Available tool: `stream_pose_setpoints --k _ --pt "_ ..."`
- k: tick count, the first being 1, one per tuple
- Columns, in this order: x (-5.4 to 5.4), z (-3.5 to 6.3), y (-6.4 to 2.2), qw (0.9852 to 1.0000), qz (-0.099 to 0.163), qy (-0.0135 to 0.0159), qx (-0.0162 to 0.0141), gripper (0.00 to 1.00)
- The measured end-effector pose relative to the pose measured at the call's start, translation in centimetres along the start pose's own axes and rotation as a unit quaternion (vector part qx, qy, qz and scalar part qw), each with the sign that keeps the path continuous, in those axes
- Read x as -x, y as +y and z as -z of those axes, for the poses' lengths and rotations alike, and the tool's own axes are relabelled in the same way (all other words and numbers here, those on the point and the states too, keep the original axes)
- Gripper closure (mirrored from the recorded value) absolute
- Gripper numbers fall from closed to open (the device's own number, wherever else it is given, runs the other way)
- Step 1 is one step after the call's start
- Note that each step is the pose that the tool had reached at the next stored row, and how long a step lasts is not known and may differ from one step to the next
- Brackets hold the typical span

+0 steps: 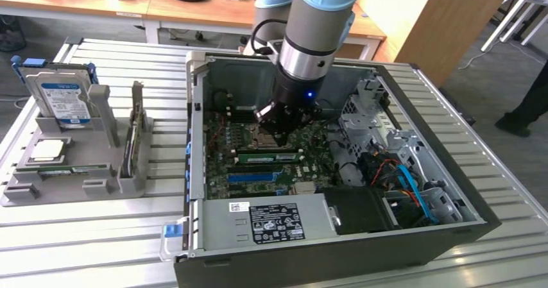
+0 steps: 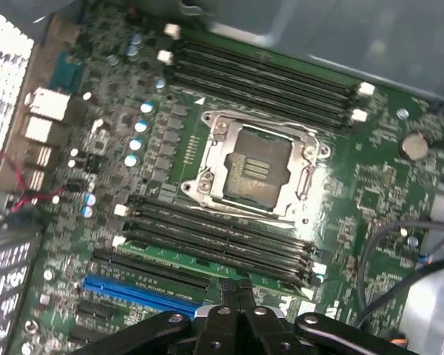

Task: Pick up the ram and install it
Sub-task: 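Press down the ram until it locks into place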

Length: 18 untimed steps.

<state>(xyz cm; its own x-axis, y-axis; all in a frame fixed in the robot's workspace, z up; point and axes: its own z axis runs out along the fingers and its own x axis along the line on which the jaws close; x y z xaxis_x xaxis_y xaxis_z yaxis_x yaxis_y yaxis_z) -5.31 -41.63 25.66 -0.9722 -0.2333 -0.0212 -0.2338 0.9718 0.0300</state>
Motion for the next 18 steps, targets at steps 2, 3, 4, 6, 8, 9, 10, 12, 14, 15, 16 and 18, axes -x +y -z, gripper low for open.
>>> stream_pose_setpoints --k 2,3,4,6,8,9,10,12,14,15,16,18 --pt "0.0 0.0 0.0 0.9998 -0.017 -0.0005 -0.0004 0.89" --pt "0.0 0.0 0.0 0.9997 -0.026 -0.0008 -0.0006 0.89" --pt "0.0 0.0 0.0 0.9994 -0.035 -0.0011 -0.0007 0.89" --pt "0.0 0.0 0.0 0.9986 -0.053 -0.0016 -0.0011 0.89" --pt "0.0 -0.01 0.0 0.998 -0.063 -0.0019 -0.0013 0.89" --pt "0.0 -0.01 0.0 0.998 -0.063 -0.002 -0.0013 0.89" --pt "0.0 0.0 0.0 0.998 -0.063 -0.0019 -0.0013 0.89" --pt "0.0 0.0 0.0 0.998 -0.063 -0.0019 -0.0013 0.89" --pt "0.0 0.0 0.01 0.998 -0.063 -0.0009 -0.0012 0.89" --pt "0.01 0.0 0.0 0.998 -0.063 0.0005 -0.0009 0.89" --pt "0.02 0.0 0.0 0.998 -0.063 0.002 -0.0007 0.89" --pt "0.06 0.0 -0.01 0.998 -0.063 0.0045 -0.0003 0.89"
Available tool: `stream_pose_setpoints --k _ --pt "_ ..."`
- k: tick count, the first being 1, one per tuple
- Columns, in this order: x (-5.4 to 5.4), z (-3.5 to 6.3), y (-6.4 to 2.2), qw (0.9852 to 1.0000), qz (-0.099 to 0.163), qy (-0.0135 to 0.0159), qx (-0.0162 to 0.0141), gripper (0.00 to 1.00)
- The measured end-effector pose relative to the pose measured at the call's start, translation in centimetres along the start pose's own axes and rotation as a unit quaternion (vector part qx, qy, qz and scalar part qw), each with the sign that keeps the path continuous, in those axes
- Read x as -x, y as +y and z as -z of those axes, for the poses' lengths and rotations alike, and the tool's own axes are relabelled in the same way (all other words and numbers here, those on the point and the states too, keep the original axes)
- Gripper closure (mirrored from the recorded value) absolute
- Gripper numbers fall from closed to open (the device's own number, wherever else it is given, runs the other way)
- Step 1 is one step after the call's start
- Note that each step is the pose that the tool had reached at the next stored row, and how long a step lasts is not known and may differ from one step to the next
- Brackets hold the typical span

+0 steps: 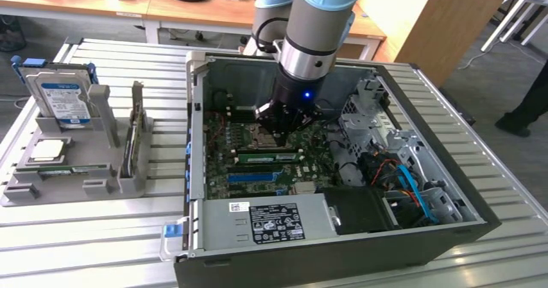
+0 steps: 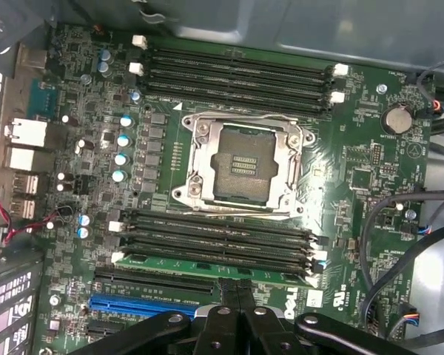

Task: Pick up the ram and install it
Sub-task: 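Press down the ram until it locks into place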

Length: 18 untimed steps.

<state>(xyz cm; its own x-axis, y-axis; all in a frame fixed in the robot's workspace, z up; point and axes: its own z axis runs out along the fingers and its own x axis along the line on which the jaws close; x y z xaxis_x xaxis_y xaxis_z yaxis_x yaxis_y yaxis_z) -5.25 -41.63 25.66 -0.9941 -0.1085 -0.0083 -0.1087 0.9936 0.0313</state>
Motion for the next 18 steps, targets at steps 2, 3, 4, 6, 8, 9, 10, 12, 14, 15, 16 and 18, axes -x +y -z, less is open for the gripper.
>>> stream_pose_setpoints --k 2,3,4,6,8,9,10,12,14,15,16,18 --pt "0.03 0.0 -0.01 1.0 -0.004 0.0004 0.0001 0.89" --pt "0.03 0.0 0.0 1.0 -0.007 0.0004 0.0001 0.89" --pt "0.03 -0.01 0.0 0.9999 -0.011 0.0003 0.0001 0.89" --pt "0.04 -0.01 0.0 0.9998 -0.018 0.0006 0.0001 0.89" --pt "0.04 0.0 0.0 0.9997 -0.025 0.0012 0.0001 0.89" --pt "0.05 -0.01 0.0 0.9996 -0.028 0.0017 0.0001 0.89" --pt "0.07 -0.01 -0.01 0.9996 -0.029 0.0019 0.0001 0.89" --pt "0.1 -0.01 -0.01 0.9995 -0.031 0.0023 0.0002 0.89" --pt "0.11 -0.01 -0.01 0.9995 -0.032 0.0024 0.0002 0.89" --pt "0.12 -0.01 -0.01 0.9995 -0.032 0.0024 0.0002 0.89" --pt "0.12 -0.01 -0.01 0.9995 -0.032 0.0024 0.0002 0.89" --pt "0.12 -0.01 -0.01 0.9995 -0.032 0.0024 0.0002 0.89"
